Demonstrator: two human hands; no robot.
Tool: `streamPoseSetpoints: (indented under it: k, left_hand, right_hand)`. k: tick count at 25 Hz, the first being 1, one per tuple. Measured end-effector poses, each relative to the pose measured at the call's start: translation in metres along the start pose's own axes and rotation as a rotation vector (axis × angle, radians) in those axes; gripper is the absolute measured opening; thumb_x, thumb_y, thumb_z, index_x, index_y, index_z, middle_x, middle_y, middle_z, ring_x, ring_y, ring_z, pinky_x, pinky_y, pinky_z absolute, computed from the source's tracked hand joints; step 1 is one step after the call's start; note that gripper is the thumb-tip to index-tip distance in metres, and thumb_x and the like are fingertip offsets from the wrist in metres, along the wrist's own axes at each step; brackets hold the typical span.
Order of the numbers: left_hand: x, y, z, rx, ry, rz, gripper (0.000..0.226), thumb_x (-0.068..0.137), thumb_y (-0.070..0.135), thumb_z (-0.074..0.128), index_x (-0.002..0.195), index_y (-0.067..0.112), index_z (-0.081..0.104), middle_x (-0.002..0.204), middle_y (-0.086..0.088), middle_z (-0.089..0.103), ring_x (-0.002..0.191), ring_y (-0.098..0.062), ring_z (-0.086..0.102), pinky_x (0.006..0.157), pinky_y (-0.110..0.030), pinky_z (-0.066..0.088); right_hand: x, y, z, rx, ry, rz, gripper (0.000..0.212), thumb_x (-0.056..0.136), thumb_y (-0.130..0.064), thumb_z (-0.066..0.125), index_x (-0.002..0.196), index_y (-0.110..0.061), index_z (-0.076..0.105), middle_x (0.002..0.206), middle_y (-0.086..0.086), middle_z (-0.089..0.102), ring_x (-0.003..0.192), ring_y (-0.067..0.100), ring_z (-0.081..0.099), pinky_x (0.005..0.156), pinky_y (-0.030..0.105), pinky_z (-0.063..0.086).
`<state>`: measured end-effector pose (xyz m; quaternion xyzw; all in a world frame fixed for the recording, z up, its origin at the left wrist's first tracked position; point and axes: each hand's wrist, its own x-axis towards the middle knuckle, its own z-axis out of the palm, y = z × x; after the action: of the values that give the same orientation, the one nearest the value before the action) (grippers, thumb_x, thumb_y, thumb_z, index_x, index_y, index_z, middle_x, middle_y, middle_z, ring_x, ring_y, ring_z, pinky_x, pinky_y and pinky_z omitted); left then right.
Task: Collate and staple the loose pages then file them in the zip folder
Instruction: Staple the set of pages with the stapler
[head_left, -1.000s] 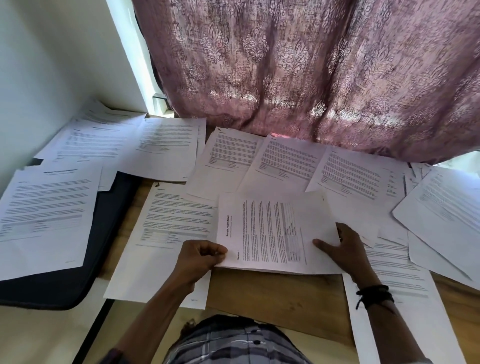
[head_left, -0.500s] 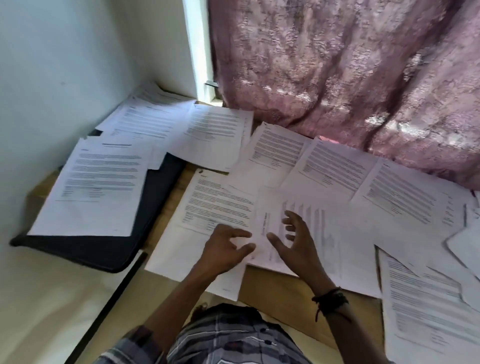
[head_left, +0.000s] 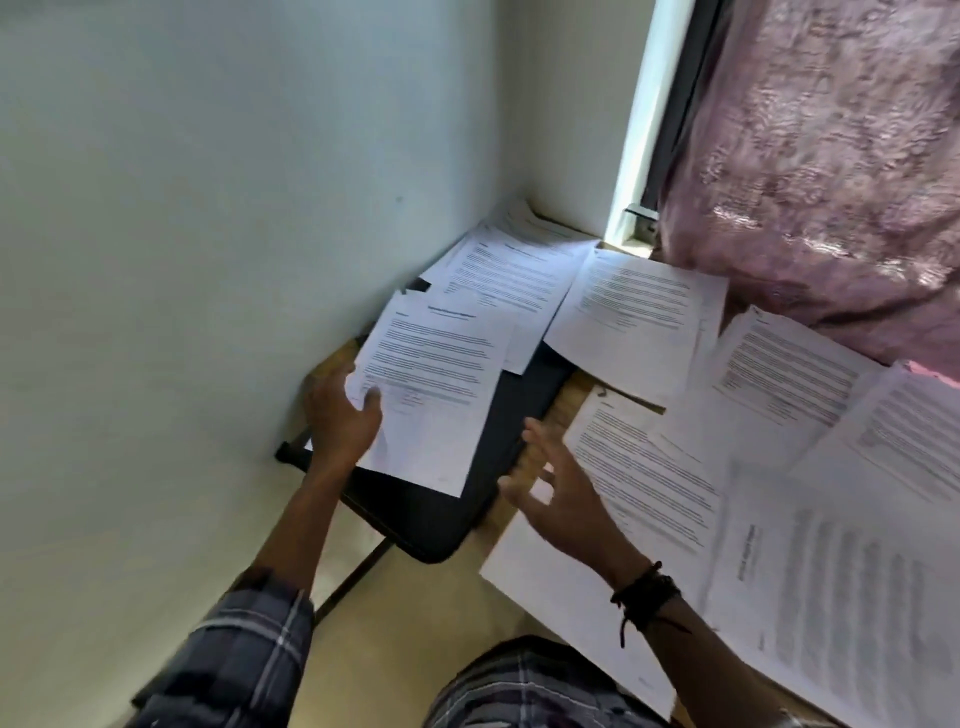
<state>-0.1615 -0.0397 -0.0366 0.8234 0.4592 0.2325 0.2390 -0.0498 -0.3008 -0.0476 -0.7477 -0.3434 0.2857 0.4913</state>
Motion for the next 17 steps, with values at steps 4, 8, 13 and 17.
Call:
streamPoseSetpoints:
  k: [4, 8, 13, 17]
  left_hand:
    - [0.050, -0.017, -0.003, 0.105, -0.081, 0.026, 0.036, 0.083, -0.005, 0.050, 0.115, 0.002, 0.065, 0.114, -0.022, 0.066, 0.102, -0.040, 0.062, 0.081, -0.040, 0.049]
    - [0.088, -0.013, 0.003, 0.008, -0.176, 0.026, 0.042, 0.084, 0.000, 0.060, 0.124, 0.011, 0.065, 0.122, -0.015, 0.064, 0.111, -0.034, 0.061, 0.088, -0.034, 0.047]
    - [0.131, -0.041, 0.020, 0.118, -0.385, 0.110, 0.052, 0.075, 0.036, 0.072, 0.124, 0.018, 0.065, 0.116, -0.008, 0.068, 0.107, -0.028, 0.065, 0.090, -0.036, 0.052]
    - [0.128, -0.027, 0.016, 0.167, -0.267, 0.190, 0.043, 0.078, 0.040, 0.056, 0.100, 0.005, 0.071, 0.094, -0.019, 0.065, 0.088, -0.038, 0.062, 0.073, -0.039, 0.048]
  right_hand:
    - [0.034, -0.015, 0.046, -0.528, -0.226, -0.203, 0.069, 0.096, -0.062, 0.034, 0.155, -0.030, 0.019, 0.162, -0.012, 0.006, 0.150, 0.009, -0.008, 0.119, 0.030, -0.007]
    - [0.043, -0.013, 0.078, -0.868, -0.239, -0.166, 0.078, 0.090, -0.066, -0.002, 0.151, -0.032, 0.034, 0.162, -0.005, 0.024, 0.150, 0.017, 0.022, 0.120, 0.050, 0.005]
    - [0.040, -0.004, 0.076, -0.958, -0.144, -0.017, 0.065, 0.099, -0.060, 0.011, 0.136, -0.030, 0.056, 0.145, 0.000, 0.053, 0.131, 0.021, 0.053, 0.109, 0.055, 0.032]
    - [0.039, -0.009, 0.070, -0.866, -0.174, -0.029, 0.084, 0.083, -0.068, -0.002, 0.154, -0.032, 0.022, 0.165, -0.005, 0.011, 0.152, 0.017, 0.010, 0.118, 0.046, -0.008]
